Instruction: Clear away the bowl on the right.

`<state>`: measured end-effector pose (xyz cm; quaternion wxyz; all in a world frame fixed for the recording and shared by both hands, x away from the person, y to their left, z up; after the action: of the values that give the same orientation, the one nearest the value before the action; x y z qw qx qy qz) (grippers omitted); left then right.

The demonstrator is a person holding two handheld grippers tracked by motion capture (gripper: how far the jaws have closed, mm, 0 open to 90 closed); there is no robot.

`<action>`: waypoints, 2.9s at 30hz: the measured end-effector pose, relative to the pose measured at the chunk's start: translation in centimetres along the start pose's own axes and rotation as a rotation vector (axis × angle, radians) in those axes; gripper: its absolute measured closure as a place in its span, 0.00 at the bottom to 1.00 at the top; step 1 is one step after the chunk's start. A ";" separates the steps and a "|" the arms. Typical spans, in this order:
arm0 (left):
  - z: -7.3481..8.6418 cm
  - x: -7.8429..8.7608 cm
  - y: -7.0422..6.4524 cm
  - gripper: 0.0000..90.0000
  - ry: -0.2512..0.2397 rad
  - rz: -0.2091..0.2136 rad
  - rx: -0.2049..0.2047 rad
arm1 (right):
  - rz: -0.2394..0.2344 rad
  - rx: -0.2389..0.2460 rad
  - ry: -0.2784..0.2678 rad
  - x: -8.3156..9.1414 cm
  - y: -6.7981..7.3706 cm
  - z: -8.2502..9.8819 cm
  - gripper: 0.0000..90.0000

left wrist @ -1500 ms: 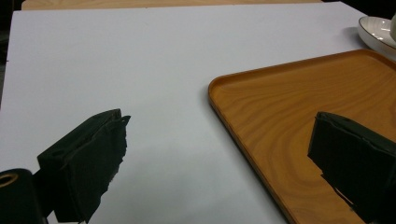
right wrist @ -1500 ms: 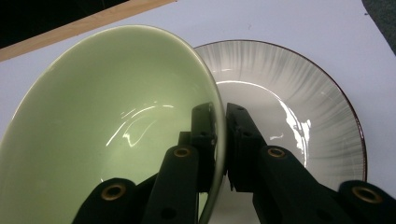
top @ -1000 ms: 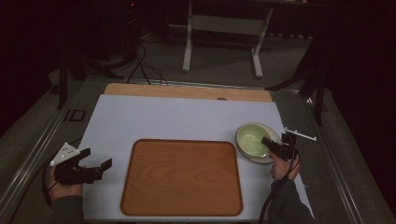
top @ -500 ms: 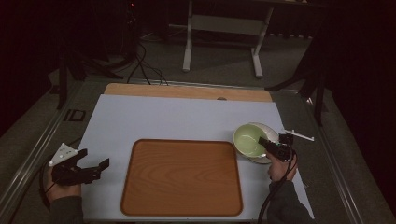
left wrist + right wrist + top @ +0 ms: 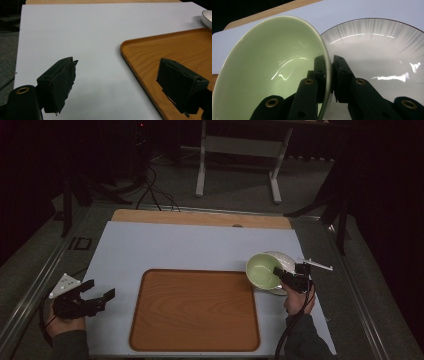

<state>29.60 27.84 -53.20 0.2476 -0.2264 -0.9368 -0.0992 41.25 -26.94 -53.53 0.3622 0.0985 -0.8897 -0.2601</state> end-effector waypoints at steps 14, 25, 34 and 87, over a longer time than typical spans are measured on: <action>-0.1 -0.2 -0.4 0.03 -0.002 0.020 -0.016 | -0.020 0.020 0.010 0.3 1.1 0.4 0.91; 0.0 -0.2 -0.3 0.03 0.003 0.008 -0.004 | -0.039 0.037 0.028 0.3 2.3 1.0 0.91; 0.0 -0.1 -0.1 0.03 -0.001 0.006 0.010 | -0.051 0.050 0.037 0.2 3.1 1.4 0.91; 0.0 0.0 -0.1 0.03 -0.001 0.004 0.019 | -0.124 0.103 0.102 -0.6 7.1 4.4 0.91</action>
<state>29.58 27.78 -53.26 0.2496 -0.2260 -0.9373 -0.0896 38.71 -18.93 -52.78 0.3845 0.1849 -0.8745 -0.2305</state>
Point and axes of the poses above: each handheld gripper's, and its own axes: x roughly backward along the jaws, z roughly out of its underside, y roughly to its left, the point moved 9 cm from there along -x, roughly forward along the jaws, and after that the axes turned 15 degrees about -x, right-handed, at the moved point
